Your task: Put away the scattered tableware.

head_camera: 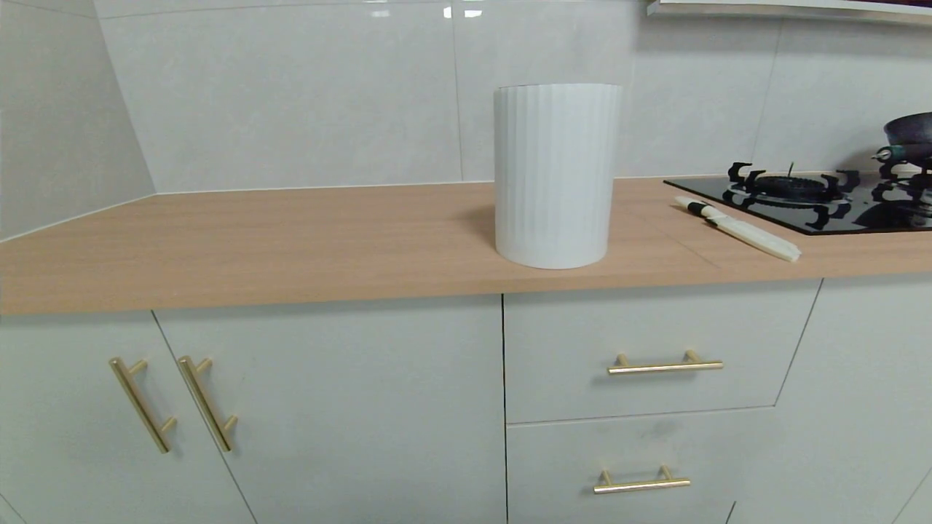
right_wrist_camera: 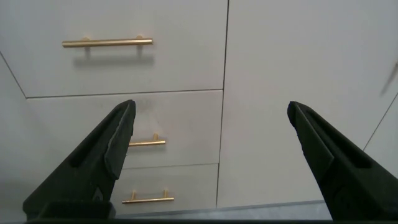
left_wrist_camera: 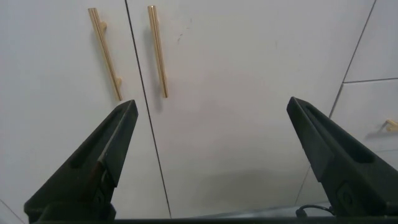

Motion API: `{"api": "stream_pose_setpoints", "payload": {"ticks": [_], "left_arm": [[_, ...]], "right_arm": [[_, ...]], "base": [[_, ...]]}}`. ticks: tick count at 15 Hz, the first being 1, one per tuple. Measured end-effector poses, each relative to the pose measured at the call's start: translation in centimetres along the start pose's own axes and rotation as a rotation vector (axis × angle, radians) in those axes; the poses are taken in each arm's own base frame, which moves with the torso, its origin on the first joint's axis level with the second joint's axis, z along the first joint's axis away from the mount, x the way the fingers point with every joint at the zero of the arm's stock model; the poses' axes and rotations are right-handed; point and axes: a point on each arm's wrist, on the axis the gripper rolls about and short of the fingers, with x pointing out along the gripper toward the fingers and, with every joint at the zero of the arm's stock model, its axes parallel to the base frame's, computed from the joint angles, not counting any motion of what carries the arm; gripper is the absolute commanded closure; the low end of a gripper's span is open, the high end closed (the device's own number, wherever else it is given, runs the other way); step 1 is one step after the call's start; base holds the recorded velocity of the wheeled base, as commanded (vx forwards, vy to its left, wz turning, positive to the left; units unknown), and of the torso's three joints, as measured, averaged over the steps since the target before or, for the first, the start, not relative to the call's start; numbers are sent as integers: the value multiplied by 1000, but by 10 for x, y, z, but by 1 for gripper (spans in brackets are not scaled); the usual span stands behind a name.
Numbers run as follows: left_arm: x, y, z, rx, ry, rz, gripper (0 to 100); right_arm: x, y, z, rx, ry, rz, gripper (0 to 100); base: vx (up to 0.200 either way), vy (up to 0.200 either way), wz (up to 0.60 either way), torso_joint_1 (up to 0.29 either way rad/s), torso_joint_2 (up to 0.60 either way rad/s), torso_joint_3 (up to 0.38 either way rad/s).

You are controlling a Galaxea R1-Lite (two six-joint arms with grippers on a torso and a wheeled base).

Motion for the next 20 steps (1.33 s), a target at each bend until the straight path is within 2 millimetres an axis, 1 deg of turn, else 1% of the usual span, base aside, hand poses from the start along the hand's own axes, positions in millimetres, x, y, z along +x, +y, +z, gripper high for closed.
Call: {"api": "stream_pose_setpoints", "payload": {"ticks": [8, 14, 18, 20], "left_arm": [[0, 0, 0, 0, 0, 0, 0], [0, 0, 0, -3, 0, -1, 0], [0, 0, 0, -9, 0, 0, 0], [0, 0, 0, -8, 0, 1, 0]], "right_arm": [[0, 0, 0, 0, 0, 0, 0], [0, 0, 0, 0, 0, -1, 0], [0, 0, 0, 0, 0, 0, 0], [0, 0, 0, 0, 0, 1, 0]], "base": [[0, -200, 0, 1, 4, 2], [0, 0, 0, 0, 0, 0], [200, 0, 0, 1, 4, 4], [0, 0, 0, 0, 0, 0]]}}
